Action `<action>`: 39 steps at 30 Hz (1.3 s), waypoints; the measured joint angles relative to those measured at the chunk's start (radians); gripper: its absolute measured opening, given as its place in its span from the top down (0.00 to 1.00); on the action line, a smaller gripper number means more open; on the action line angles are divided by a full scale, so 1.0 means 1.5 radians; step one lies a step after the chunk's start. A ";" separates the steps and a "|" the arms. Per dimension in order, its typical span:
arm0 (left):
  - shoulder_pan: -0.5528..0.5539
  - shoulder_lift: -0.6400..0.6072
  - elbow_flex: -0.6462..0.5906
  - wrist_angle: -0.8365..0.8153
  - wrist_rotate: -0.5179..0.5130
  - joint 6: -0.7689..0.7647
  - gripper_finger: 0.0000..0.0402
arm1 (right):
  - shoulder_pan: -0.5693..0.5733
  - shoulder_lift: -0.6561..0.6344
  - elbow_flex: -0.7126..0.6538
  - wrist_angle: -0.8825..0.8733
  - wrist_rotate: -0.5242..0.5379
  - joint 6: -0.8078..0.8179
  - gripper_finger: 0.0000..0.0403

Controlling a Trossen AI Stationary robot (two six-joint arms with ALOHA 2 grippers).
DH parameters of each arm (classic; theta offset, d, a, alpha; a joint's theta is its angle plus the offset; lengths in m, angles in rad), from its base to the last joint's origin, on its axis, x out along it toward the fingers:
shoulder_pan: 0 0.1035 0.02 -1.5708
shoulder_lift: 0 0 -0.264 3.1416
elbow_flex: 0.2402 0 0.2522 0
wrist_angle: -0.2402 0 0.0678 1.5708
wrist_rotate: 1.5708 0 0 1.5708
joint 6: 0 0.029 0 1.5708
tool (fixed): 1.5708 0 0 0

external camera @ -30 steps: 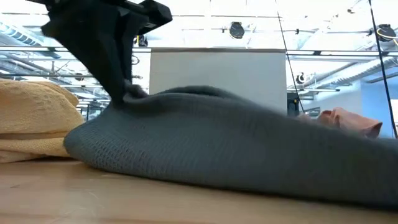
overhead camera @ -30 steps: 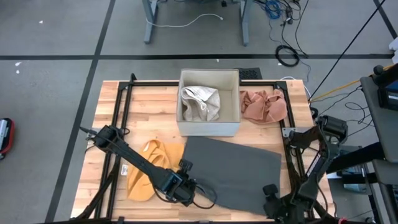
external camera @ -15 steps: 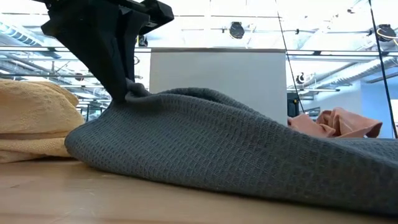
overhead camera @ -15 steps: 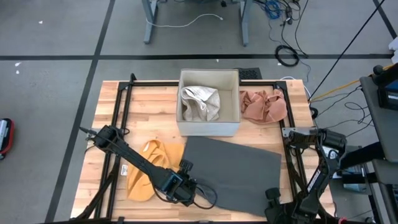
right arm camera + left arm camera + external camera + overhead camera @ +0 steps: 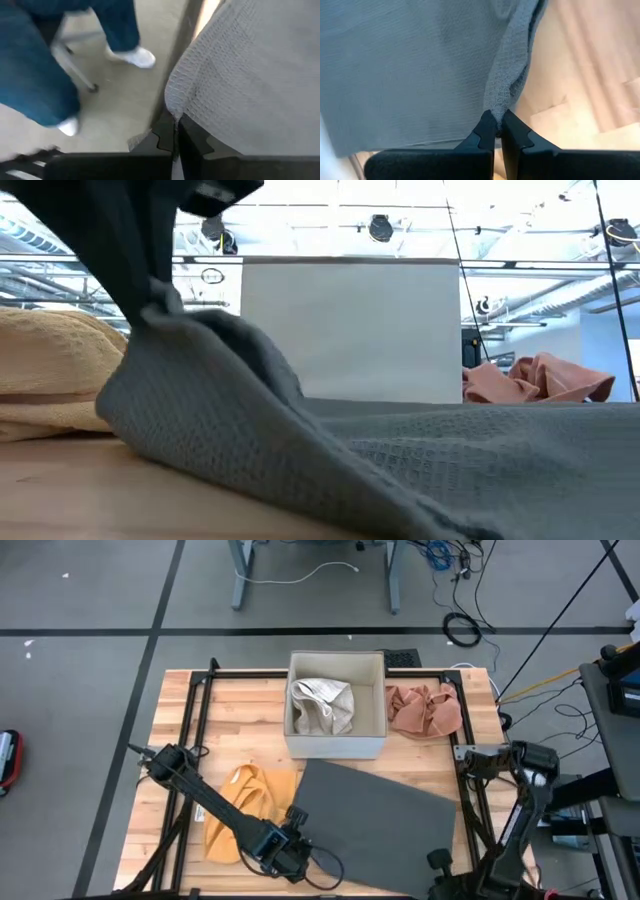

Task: Fold towel
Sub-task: Fold the gray towel

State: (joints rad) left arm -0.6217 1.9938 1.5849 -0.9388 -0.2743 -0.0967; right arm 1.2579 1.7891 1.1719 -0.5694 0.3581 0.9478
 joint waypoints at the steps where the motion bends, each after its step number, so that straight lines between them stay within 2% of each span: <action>1: -0.005 0.000 0.006 -0.004 0.000 0.000 0.98 | 0.000 -0.009 0.009 -0.008 0.007 -0.001 1.00; 6: -0.027 0.000 0.045 -0.024 -0.052 -0.002 0.98 | 0.001 -0.034 0.059 -0.112 0.032 0.009 1.00; 14: -0.048 0.000 0.082 -0.080 -0.319 -0.044 0.98 | 0.000 -0.033 0.084 -0.326 -0.014 0.145 1.00; 17: -0.033 0.000 0.082 -0.109 -0.377 -0.092 0.98 | -0.001 -0.033 0.084 -0.386 -0.015 0.192 1.00; 21: 0.004 0.000 0.082 -0.130 -0.404 -0.154 0.98 | -0.007 -0.033 0.084 -0.483 -0.014 0.260 1.00; 26: 0.060 0.000 0.077 -0.102 -0.406 -0.161 0.98 | -0.025 -0.033 0.083 -0.558 0.007 0.310 1.00; 39: 0.171 0.000 0.005 -0.058 -0.363 -0.200 0.96 | -0.093 -0.034 -0.023 -0.544 0.002 0.364 0.99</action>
State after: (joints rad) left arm -0.3655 1.9938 1.5920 -1.0251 -0.8185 -0.3963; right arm 1.1182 1.7386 1.1375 -1.3849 0.3604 1.4935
